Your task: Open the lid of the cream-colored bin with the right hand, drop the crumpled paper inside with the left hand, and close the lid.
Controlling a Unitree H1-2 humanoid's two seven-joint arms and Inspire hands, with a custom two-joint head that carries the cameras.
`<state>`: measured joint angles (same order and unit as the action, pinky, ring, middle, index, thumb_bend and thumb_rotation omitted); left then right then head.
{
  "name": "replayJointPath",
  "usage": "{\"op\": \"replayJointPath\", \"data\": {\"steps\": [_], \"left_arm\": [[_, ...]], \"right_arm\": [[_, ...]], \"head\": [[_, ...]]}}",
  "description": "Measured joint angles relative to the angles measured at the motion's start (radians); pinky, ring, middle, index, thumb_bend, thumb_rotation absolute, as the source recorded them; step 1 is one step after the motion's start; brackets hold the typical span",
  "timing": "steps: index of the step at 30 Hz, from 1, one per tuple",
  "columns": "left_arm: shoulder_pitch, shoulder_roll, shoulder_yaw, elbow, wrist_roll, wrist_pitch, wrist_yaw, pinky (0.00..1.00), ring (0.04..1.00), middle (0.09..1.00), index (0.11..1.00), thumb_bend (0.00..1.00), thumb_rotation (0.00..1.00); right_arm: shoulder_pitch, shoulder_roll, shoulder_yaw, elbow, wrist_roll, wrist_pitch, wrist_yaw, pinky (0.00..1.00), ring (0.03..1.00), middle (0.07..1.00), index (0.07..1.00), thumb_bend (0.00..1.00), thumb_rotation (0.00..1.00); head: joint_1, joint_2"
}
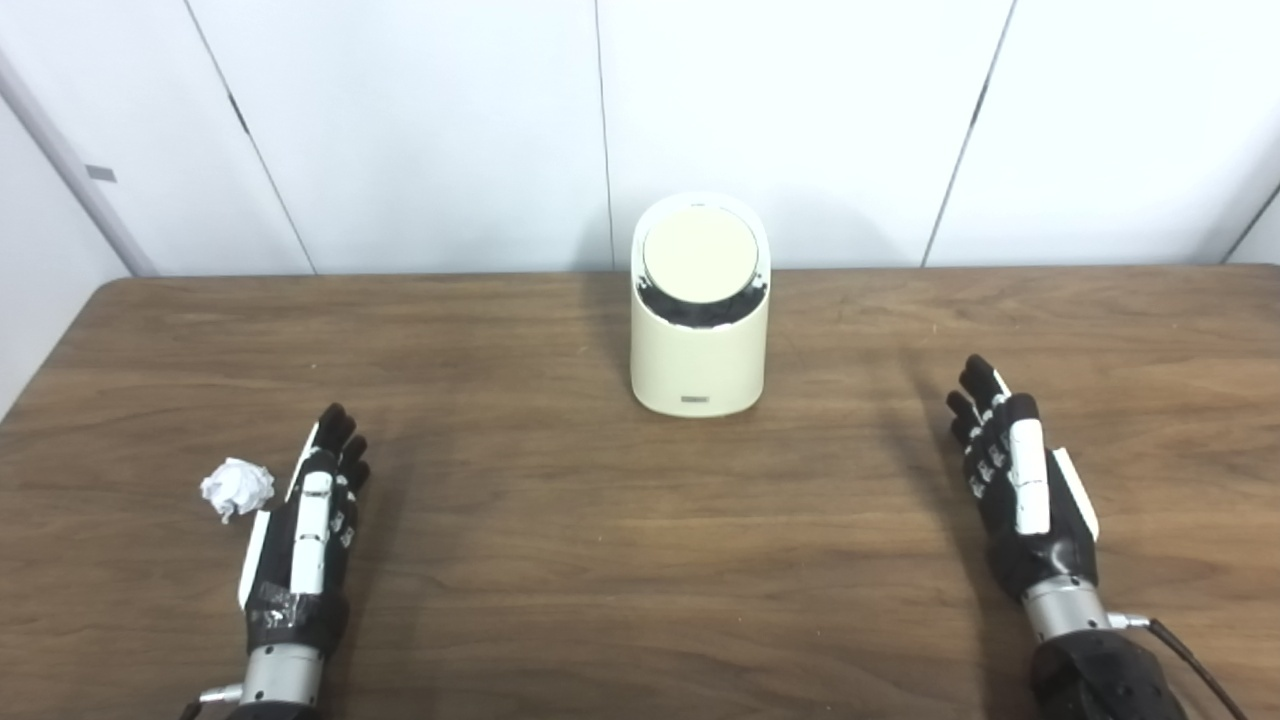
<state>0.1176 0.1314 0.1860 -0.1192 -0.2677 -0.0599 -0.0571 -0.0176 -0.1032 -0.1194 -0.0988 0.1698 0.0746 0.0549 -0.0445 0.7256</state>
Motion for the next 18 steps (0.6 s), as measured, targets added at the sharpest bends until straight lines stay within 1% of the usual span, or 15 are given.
{"op": "replayJointPath", "data": {"steps": [5, 8, 18], "left_arm": [[0.0, 0.0, -0.002, 0.0, 0.001, 0.0, 0.0, 1.0, 0.991, 0.996, 1.0, 0.45, 0.87], [0.0, -0.001, -0.002, 0.0, 0.0, 0.0, 0.001, 1.0, 0.975, 0.984, 0.99, 0.44, 0.86], [0.0, -0.001, -0.004, 0.0, 0.003, 0.0, 0.001, 1.0, 0.986, 0.996, 1.0, 0.43, 0.87]], "right_arm": [[0.001, -0.002, 0.001, 0.0, -0.001, -0.001, 0.0, 1.0, 0.97, 0.988, 0.955, 0.51, 1.0], [0.001, -0.002, 0.0, 0.0, 0.0, -0.002, 0.0, 1.0, 0.971, 0.993, 0.957, 0.51, 1.0], [0.001, -0.007, 0.003, 0.0, -0.002, -0.003, 0.0, 1.0, 0.97, 0.991, 0.957, 0.52, 1.0]], "head": [[0.002, -0.003], [0.003, -0.006], [0.003, -0.011]]}}
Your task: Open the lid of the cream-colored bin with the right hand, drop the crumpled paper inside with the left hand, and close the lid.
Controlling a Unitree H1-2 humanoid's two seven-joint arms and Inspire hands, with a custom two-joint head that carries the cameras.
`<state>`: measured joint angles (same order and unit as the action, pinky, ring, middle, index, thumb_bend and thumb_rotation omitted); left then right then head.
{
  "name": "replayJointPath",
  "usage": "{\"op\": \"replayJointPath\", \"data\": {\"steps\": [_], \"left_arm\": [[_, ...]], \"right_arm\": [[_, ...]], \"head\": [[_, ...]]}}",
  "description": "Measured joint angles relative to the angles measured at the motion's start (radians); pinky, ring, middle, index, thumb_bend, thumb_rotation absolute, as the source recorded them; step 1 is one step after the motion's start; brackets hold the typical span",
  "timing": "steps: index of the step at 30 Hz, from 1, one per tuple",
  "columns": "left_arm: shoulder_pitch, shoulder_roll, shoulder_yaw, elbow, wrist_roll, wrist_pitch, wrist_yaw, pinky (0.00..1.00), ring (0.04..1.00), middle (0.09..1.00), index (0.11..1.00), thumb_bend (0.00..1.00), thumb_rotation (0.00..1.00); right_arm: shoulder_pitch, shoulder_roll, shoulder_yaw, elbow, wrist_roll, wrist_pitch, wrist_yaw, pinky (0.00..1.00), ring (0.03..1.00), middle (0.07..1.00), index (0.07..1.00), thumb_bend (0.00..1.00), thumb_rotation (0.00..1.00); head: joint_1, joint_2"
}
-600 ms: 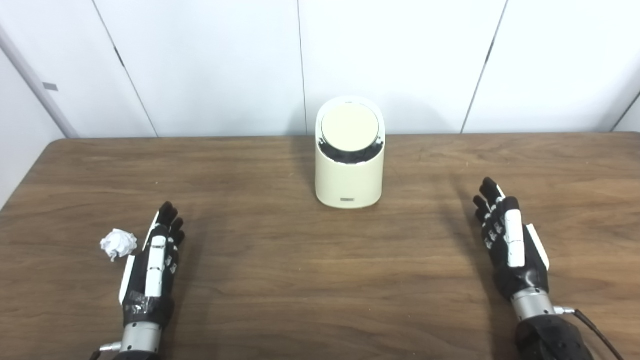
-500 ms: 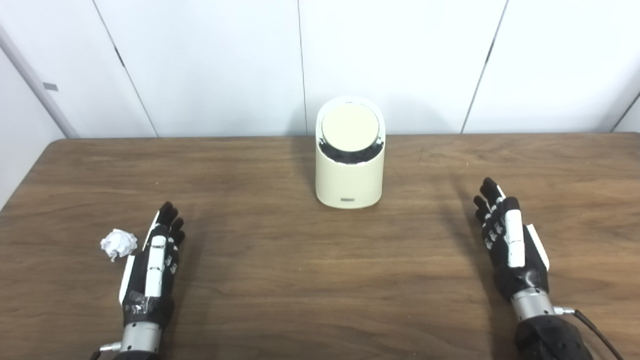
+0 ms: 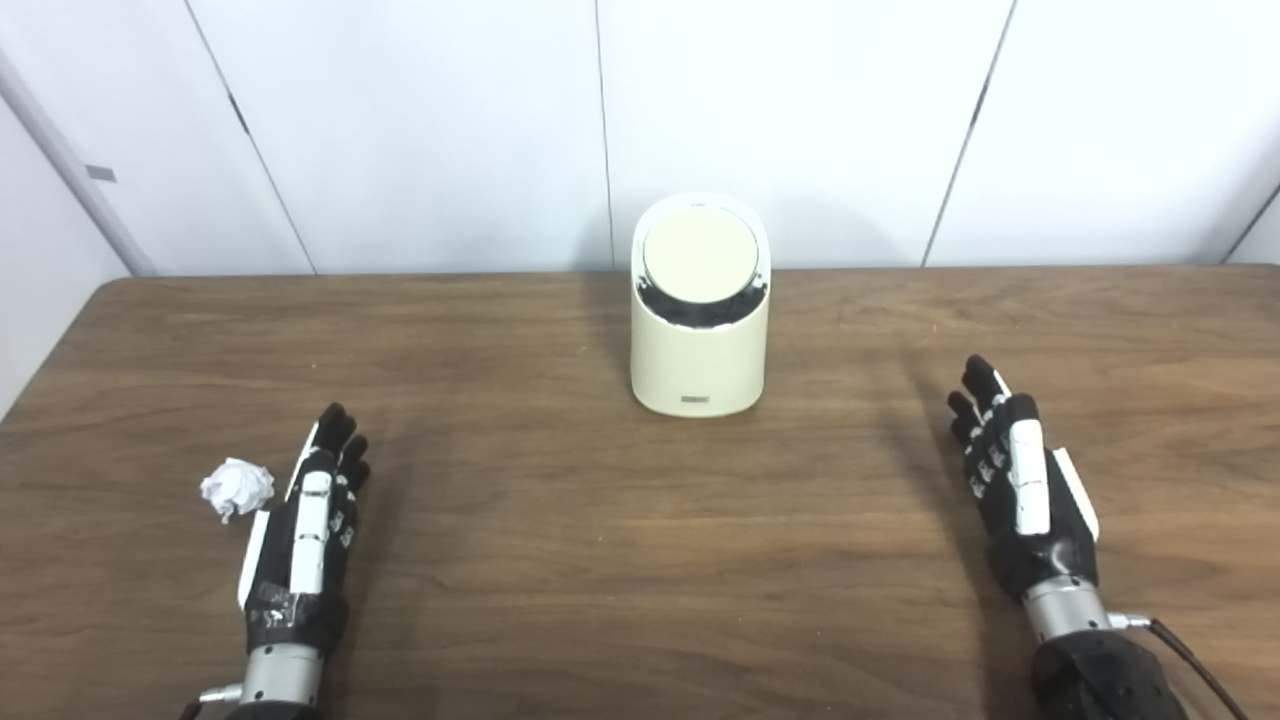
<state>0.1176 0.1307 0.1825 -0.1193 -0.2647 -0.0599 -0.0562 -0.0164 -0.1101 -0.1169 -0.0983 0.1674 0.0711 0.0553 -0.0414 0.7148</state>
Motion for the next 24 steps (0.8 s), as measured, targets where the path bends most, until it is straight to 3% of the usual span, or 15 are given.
{"op": "replayJointPath", "data": {"steps": [9, 15, 20, 24], "left_arm": [[0.002, -0.003, -0.005, -0.001, 0.021, -0.001, 0.002, 1.0, 0.998, 1.0, 1.0, 0.39, 0.88], [0.005, -0.006, -0.012, -0.002, 0.026, -0.006, 0.002, 1.0, 1.0, 1.0, 1.0, 0.36, 0.89], [0.007, -0.006, -0.018, -0.003, 0.03, -0.008, -0.001, 1.0, 1.0, 1.0, 1.0, 0.33, 0.9], [0.008, -0.007, -0.02, -0.004, 0.031, -0.009, -0.001, 1.0, 1.0, 1.0, 1.0, 0.34, 0.88]], "right_arm": [[0.008, -0.016, 0.008, 0.009, -0.031, -0.033, 0.01, 1.0, 0.96, 0.981, 0.959, 0.51, 1.0], [0.012, -0.018, 0.003, 0.009, -0.034, -0.037, 0.013, 1.0, 0.957, 0.968, 0.947, 0.56, 0.9], [0.011, -0.028, 0.01, 0.004, -0.074, -0.034, 0.013, 1.0, 0.951, 0.964, 0.953, 0.56, 0.92], [-0.006, -0.049, 0.013, 0.003, -0.106, -0.016, 0.012, 0.97, 0.938, 0.959, 0.949, 0.59, 0.83]], "head": [[0.003, -0.047], [0.0, -0.063], [-0.015, -0.083], [-0.017, -0.083]]}}
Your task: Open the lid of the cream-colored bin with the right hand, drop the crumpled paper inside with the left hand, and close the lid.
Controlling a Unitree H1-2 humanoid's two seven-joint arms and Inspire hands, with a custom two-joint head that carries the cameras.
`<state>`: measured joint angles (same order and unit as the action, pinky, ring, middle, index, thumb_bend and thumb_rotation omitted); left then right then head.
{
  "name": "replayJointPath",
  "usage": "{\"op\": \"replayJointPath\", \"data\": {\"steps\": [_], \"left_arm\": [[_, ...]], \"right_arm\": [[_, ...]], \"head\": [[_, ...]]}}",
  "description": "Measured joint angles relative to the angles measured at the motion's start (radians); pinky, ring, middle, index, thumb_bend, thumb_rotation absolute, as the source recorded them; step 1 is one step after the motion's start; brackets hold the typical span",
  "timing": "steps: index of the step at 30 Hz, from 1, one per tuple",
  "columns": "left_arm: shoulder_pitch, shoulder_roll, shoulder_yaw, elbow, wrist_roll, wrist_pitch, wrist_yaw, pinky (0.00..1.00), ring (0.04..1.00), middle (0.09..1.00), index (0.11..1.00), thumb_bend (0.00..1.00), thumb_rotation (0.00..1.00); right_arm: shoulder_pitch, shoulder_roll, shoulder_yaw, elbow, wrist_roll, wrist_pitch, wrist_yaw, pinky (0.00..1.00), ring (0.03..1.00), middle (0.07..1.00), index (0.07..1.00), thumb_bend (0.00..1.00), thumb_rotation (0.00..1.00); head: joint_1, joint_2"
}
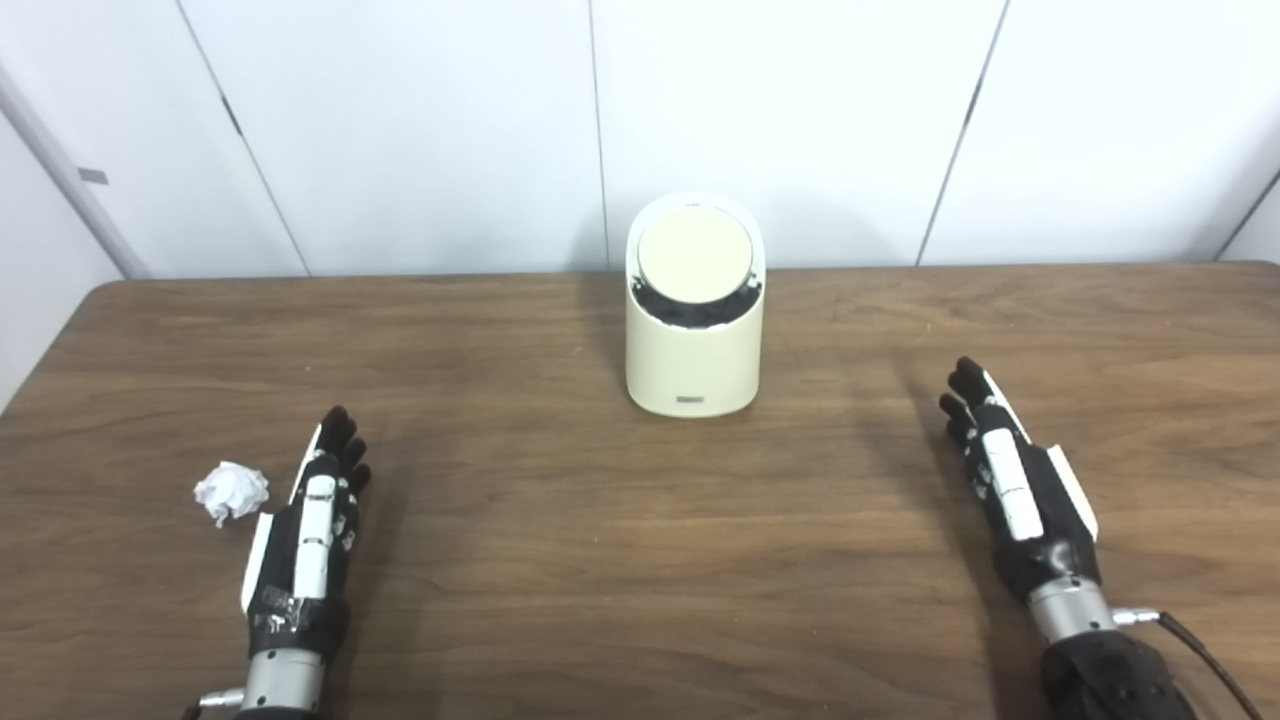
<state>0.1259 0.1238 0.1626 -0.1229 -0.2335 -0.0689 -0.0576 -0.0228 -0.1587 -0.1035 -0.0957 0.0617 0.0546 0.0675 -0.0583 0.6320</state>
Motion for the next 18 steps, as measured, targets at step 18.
{"op": "replayJointPath", "data": {"steps": [18], "left_arm": [[0.0, -0.021, -0.014, -0.001, 0.011, -0.018, -0.01, 1.0, 1.0, 1.0, 1.0, 0.32, 0.87]], "right_arm": [[-0.207, -0.064, 0.012, -0.038, -0.034, 0.113, 0.033, 0.97, 0.96, 0.966, 0.952, 0.61, 0.63]], "head": [[0.008, -0.017]]}}
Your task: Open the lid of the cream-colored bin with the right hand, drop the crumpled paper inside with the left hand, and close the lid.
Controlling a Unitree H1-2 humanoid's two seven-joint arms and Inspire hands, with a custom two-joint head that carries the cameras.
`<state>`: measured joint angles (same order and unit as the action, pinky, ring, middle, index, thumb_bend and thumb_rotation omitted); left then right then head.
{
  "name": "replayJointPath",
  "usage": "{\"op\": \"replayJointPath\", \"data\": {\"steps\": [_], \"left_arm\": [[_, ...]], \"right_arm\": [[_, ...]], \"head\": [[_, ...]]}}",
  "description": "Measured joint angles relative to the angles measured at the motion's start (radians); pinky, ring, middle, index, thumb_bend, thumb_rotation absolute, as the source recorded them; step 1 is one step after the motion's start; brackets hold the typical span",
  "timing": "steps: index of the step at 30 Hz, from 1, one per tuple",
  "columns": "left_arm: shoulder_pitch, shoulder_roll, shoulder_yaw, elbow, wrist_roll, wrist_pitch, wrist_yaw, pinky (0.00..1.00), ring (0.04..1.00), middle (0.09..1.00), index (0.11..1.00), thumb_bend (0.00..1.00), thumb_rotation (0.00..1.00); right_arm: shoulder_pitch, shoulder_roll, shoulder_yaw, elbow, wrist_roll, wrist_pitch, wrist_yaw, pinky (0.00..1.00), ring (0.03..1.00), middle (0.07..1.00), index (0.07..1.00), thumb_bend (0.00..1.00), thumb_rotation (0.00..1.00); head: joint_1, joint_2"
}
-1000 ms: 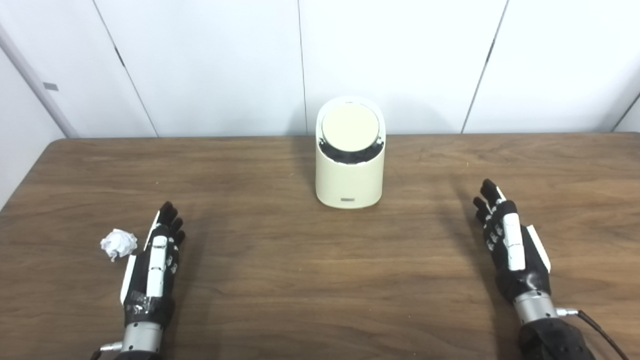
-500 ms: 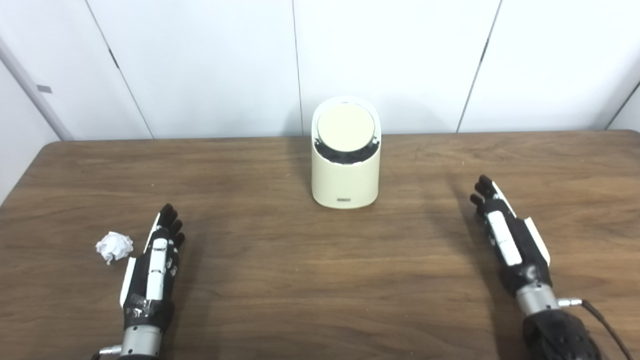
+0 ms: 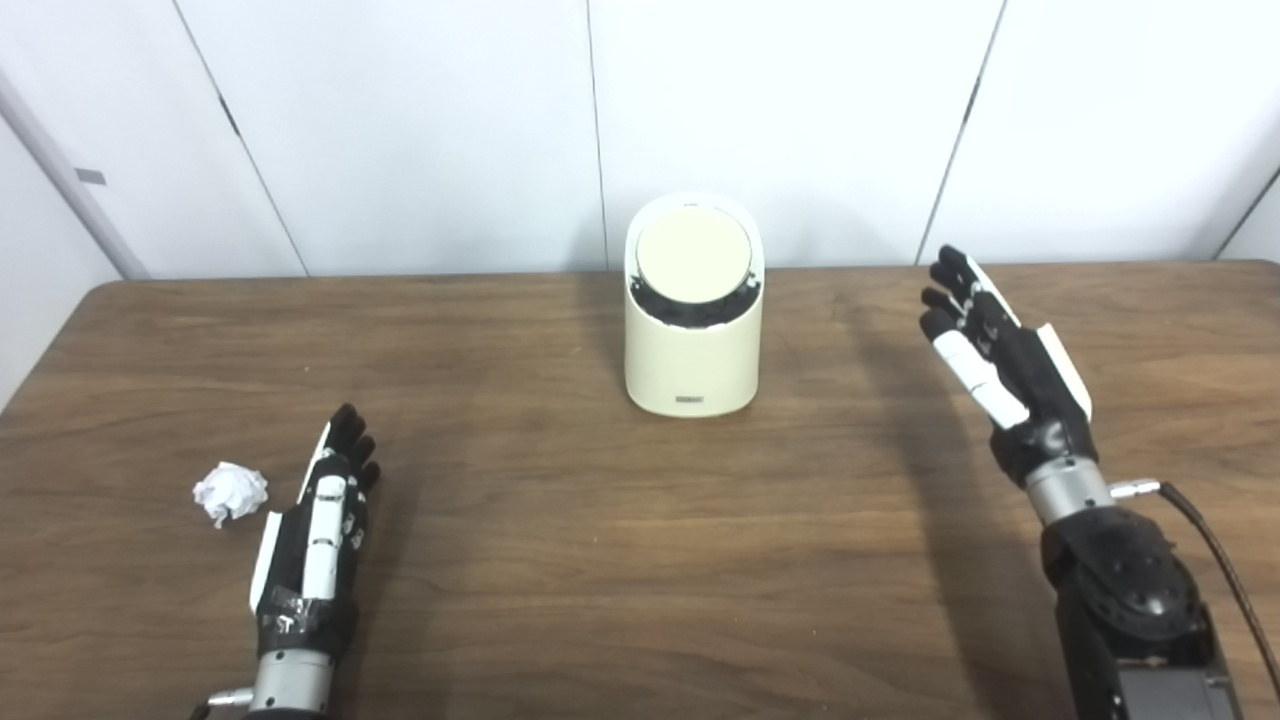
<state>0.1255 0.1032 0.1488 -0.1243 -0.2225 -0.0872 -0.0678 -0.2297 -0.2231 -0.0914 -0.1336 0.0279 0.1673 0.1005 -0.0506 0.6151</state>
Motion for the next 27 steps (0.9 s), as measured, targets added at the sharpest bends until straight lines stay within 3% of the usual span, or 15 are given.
{"op": "replayJointPath", "data": {"steps": [4, 14, 22, 27], "left_arm": [[-0.001, -0.006, -0.004, -0.001, 0.016, -0.005, 0.0, 1.0, 1.0, 1.0, 1.0, 0.32, 0.88], [-0.006, -0.018, -0.008, 0.001, 0.03, -0.013, 0.002, 1.0, 1.0, 1.0, 1.0, 0.32, 0.89], [-0.009, -0.031, -0.009, 0.002, 0.034, -0.013, 0.015, 1.0, 0.999, 1.0, 1.0, 0.29, 0.87], [-0.012, -0.038, -0.014, 0.002, 0.056, -0.013, 0.019, 1.0, 0.995, 0.993, 1.0, 0.29, 0.88]], "right_arm": [[-0.055, -0.025, 0.012, 0.001, -0.001, 0.004, 0.016, 0.97, 0.967, 0.954, 0.931, 0.66, 0.63], [-0.184, -0.039, 0.125, -0.003, -0.186, 0.072, 0.016, 0.86, 0.901, 0.923, 0.911, 0.72, 0.63], [-0.286, -0.045, 0.214, -0.027, -0.314, 0.189, 0.059, 0.85, 0.903, 0.92, 0.896, 0.72, 0.61], [-0.329, -0.061, 0.261, -0.016, -0.363, 0.208, 0.093, 0.88, 0.933, 0.942, 0.913, 0.74, 0.6]], "head": [[0.002, -0.002], [0.006, -0.006], [0.026, -0.011], [0.029, -0.011]]}}
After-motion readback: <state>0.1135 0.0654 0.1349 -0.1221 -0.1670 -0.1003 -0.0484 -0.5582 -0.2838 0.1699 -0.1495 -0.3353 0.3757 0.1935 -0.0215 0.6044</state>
